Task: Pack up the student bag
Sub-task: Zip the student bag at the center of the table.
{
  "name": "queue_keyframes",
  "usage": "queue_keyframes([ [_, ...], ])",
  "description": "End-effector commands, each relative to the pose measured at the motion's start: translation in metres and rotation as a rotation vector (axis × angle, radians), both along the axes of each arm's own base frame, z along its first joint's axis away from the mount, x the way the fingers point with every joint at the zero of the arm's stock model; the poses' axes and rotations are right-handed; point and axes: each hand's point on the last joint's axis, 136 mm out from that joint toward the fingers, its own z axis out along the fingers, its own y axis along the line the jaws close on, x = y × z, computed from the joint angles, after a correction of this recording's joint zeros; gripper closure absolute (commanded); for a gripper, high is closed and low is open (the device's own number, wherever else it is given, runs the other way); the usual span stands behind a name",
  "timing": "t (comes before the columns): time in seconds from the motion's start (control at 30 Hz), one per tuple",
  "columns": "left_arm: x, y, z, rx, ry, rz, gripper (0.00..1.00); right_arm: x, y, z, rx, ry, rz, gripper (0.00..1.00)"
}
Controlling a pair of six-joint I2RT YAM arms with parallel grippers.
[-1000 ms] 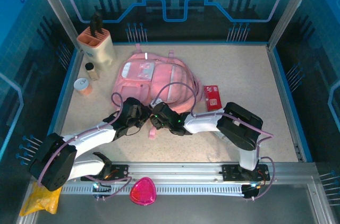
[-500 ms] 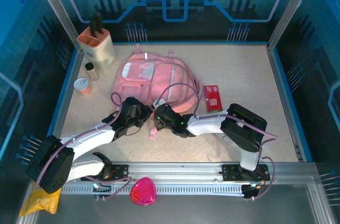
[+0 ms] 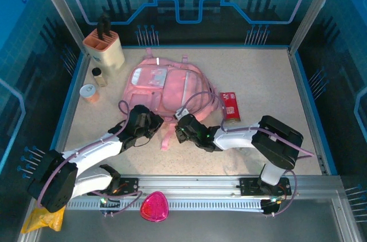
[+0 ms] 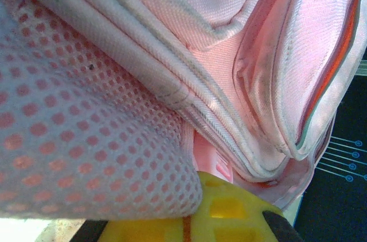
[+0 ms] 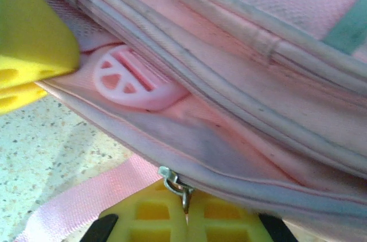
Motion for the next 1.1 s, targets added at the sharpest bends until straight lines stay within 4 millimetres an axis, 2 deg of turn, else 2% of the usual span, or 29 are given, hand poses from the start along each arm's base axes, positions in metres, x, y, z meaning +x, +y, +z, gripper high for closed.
queue_keyframes([
  [0.0, 0.013, -0.009, 0.030, -0.029, -0.088, -0.037, 1.00, 0.004, -0.023, -0.005, -0.042, 0.011, -0.046, 1.00],
  [0.13, 0.012, -0.003, 0.027, -0.017, -0.076, -0.030, 1.00, 0.001, -0.047, -0.004, -0.070, 0.016, -0.082, 1.00],
  [0.3, 0.011, 0.011, 0.023, 0.010, -0.065, -0.004, 1.00, 0.001, -0.091, -0.008, -0.105, 0.044, -0.173, 1.00],
  [0.4, 0.011, 0.014, 0.023, 0.013, -0.066, -0.001, 1.00, 0.008, -0.101, -0.011, -0.104, 0.080, -0.199, 1.00],
  [0.47, 0.012, 0.014, 0.024, 0.009, -0.067, -0.001, 1.00, 0.014, -0.098, -0.010, -0.108, 0.081, -0.193, 1.00],
  [0.63, 0.014, 0.009, 0.029, -0.005, -0.075, -0.013, 1.00, 0.024, -0.074, -0.009, -0.076, 0.073, -0.132, 0.99],
  [0.77, 0.015, 0.005, 0.029, -0.020, -0.075, -0.026, 1.00, 0.029, -0.058, -0.008, -0.045, 0.072, -0.091, 0.86],
  [0.87, 0.016, 0.004, 0.030, -0.023, -0.076, -0.029, 1.00, 0.035, -0.057, -0.008, -0.055, 0.058, -0.104, 0.80],
  [0.93, 0.016, 0.004, 0.029, -0.024, -0.075, -0.030, 1.00, 0.038, -0.056, -0.009, -0.063, 0.051, -0.108, 0.81],
  [1.07, 0.016, 0.005, 0.030, -0.015, -0.081, -0.025, 1.00, 0.041, -0.060, -0.008, -0.085, 0.041, -0.133, 0.90],
])
